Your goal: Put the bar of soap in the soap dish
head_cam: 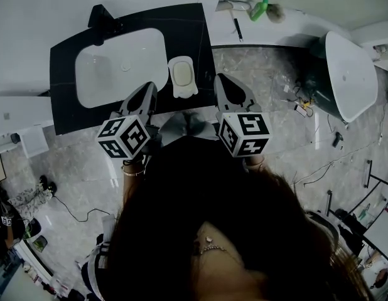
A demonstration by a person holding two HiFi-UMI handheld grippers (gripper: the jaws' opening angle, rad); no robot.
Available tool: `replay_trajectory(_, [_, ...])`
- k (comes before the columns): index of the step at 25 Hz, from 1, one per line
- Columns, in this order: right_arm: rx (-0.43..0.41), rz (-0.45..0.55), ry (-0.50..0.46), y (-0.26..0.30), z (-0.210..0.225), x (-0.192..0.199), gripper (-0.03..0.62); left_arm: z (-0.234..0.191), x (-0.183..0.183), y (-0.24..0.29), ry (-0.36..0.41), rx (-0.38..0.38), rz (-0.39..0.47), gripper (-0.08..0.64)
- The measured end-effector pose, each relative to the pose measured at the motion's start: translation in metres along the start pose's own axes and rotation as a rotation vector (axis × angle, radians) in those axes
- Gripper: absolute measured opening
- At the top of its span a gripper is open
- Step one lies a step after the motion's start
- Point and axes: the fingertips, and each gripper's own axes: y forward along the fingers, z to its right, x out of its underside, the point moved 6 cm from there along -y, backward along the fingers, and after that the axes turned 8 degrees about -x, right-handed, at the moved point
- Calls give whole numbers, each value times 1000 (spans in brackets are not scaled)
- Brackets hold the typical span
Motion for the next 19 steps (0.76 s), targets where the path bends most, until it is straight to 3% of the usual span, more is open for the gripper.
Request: replay_trajectory(19, [6, -7, 9, 8, 3, 0, 18, 1, 1, 9, -4, 40, -21, -5])
